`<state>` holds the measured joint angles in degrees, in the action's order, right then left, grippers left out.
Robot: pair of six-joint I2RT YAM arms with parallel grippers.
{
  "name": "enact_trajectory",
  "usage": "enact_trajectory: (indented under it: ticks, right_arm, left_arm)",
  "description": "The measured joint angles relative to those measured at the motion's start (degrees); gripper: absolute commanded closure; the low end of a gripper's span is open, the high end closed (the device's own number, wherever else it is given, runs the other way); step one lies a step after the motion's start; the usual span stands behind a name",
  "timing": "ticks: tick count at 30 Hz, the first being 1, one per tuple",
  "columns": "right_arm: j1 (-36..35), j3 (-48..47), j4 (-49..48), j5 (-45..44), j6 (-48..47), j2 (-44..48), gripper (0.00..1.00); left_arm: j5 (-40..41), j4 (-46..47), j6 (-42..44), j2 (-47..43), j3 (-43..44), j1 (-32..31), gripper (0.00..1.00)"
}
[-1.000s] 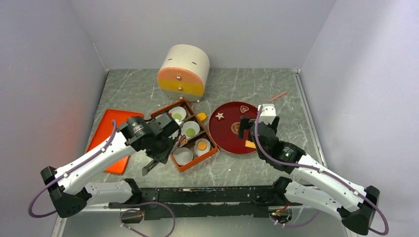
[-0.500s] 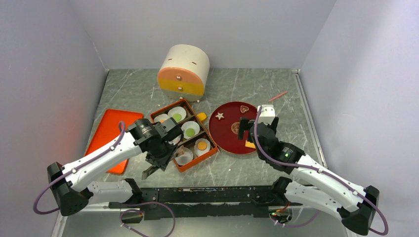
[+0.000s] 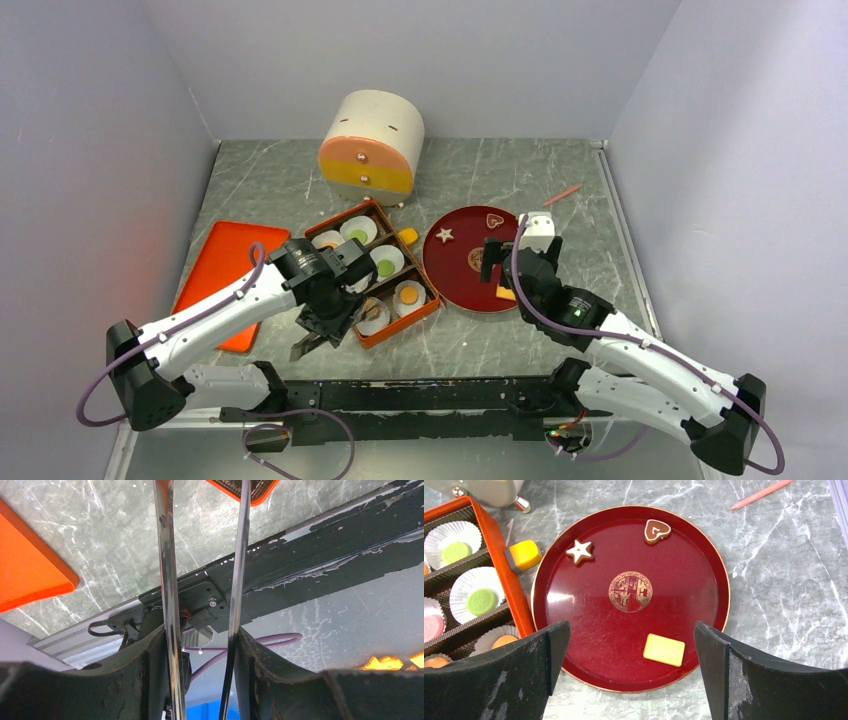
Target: Pack the cookies
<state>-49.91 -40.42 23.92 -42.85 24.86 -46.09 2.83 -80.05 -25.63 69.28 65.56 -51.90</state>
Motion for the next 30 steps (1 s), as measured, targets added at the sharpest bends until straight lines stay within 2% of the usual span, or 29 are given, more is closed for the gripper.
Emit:
enact_trajectory:
  ticks: [4,12,22,26,30]
  right_arm:
    - [0.00,0.00,-0.02,0.31,0.02,-0.50,0.00]
    - [0.00,0.00,-0.02,0.98,0.02,-0.52,0.00]
    - [0.00,0.00,-0.02,1.05,0.04,-0.20,0.00]
    - [0.00,0.00,0.02,1.05,0.04,0.63,0.00]
    - [0.02,0.00,0.09,1.03,0.09,2.05,0.00]
  left_arm:
    - [0.00,0.04,0.09,0.00,0.00,0.00,0.51]
    - [1.66,0.33,-0.83,-0.26,4.02,-0.04,0.60]
    - [13.66,5.07,-7.80,-1.60,6.62,0.52,0.60]
    - [19.80,8.39,-11.23,-3.23,4.63,4.28,0.59]
    - [23.32,12.33,-12.37,-6.12,-0.22,11.87,0.59]
